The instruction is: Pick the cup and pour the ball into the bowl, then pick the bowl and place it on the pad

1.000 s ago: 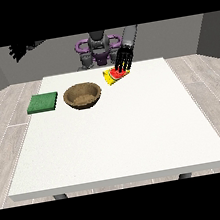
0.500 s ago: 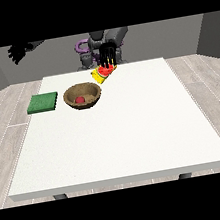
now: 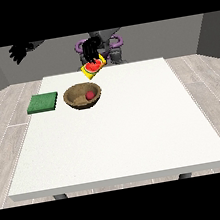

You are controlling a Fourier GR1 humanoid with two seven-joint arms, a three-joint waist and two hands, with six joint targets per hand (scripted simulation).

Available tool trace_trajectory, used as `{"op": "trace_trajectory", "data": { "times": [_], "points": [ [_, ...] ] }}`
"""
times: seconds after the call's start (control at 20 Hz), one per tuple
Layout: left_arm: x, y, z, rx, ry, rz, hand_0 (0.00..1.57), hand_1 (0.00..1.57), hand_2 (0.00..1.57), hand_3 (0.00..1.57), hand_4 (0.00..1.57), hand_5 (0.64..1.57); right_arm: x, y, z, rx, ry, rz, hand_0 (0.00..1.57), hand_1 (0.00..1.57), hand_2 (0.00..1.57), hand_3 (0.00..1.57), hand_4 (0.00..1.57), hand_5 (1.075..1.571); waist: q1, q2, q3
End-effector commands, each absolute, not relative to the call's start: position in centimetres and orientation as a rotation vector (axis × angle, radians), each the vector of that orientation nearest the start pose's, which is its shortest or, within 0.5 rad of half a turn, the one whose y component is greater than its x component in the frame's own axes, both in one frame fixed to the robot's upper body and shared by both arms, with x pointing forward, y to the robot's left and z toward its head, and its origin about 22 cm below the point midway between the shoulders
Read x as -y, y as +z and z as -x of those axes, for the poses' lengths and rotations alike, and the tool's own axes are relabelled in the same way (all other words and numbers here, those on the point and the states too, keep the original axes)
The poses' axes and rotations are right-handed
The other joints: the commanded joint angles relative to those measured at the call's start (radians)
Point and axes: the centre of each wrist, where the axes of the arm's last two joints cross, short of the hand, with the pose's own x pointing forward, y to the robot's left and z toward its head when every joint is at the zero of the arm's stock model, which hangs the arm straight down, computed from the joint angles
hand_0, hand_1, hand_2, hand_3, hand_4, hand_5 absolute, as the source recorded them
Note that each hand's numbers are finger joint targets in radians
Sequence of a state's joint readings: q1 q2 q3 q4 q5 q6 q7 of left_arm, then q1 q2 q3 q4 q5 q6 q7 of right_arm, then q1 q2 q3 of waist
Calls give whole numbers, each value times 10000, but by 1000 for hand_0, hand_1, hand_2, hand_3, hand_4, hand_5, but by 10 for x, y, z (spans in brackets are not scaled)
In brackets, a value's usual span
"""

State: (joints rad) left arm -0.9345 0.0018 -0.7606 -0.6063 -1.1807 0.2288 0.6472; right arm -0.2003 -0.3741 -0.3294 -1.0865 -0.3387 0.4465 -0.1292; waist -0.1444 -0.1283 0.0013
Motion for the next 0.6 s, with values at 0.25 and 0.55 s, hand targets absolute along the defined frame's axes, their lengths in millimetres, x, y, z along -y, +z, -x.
{"op": "trace_trajectory", "data": {
  "times": [0.25, 0.55],
  "points": [
    [-27, 70, -373, 14865, -13647, -14463, 0, 0, 1187, 1430, 754, 1563, 404, 6, -288, 16521, -1164, -435, 0, 0, 0, 0, 691, 1563, 1239, 793, -11],
    [-52, 58, -359, 17082, -9063, -10543, 1018, 1018, 1545, 1223, 1232, 1563, 410, 7, -288, 16271, -1760, -135, 0, 0, 0, 0, 711, 1570, 2039, 1721, -54]
  ]
}}
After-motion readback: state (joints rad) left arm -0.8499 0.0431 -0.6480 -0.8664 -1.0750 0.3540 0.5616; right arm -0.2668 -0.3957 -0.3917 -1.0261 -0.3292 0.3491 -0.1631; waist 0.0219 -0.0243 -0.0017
